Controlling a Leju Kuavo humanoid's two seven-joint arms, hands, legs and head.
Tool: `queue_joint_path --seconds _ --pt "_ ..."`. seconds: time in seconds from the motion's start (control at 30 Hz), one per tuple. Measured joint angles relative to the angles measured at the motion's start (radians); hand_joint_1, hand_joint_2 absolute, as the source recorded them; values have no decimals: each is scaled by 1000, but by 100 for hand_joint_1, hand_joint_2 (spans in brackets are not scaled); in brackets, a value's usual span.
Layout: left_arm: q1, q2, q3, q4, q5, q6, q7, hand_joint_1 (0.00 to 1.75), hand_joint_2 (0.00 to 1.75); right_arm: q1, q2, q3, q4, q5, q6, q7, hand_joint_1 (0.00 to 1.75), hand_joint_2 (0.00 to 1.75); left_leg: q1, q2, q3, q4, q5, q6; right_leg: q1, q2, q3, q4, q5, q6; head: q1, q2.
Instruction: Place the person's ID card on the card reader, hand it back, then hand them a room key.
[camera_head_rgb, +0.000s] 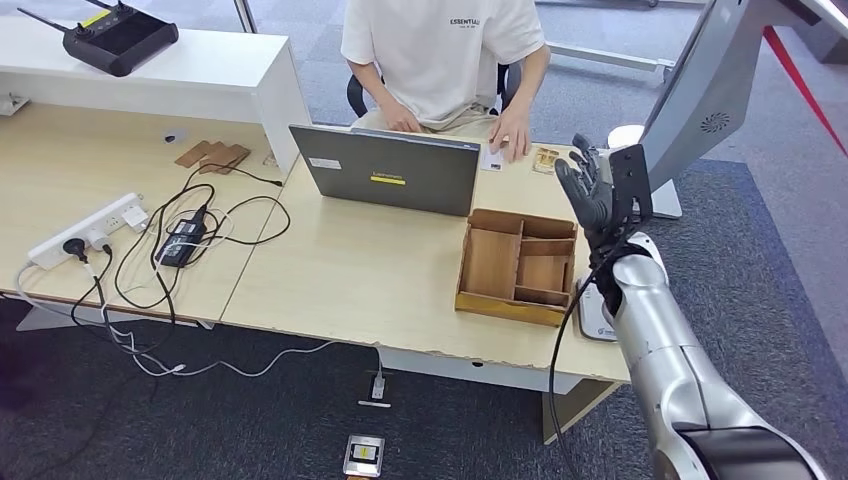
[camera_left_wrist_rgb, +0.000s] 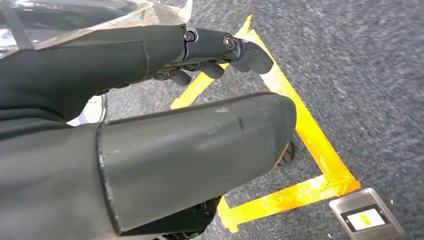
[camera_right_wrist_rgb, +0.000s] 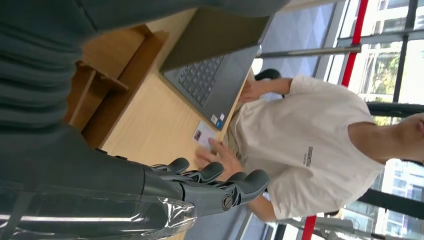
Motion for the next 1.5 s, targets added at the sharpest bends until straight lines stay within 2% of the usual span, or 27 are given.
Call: queue_joint_path --seconds 0.1,0.23,0.47,0.77,1.5 --pt "9 2 -2 0 -9 -20 -20 0 0 40 -8 2 -52 -23 39 8 0 175 0 0 0 0 0 0 0 0 0 0 0 0 0 0" --pt "22 7 -7 0 -12 -37 -39 0 0 104 -21 8 -128 1 33 20 0 175 0 0 0 0 0 0 0 0 0 0 0 0 0 0" --pt "28 17 -10 1 -26 -53 -66 0 0 207 -44 31 -222 99 19 24 0 175 0 0 0 0 0 0 0 0 0 0 0 0 0 0" --pt "28 37 -24 1 -45 -78 -90 0 0 301 -75 71 -287 290 -35 9 0 175 0 0 0 0 0 0 0 0 0 0 0 0 0 0" --pt "29 58 -34 2 -54 -90 -75 0 0 372 -114 101 -306 396 -38 8 0 175 0 0 -1 0 0 0 0 0 0 0 0 0 0 0"
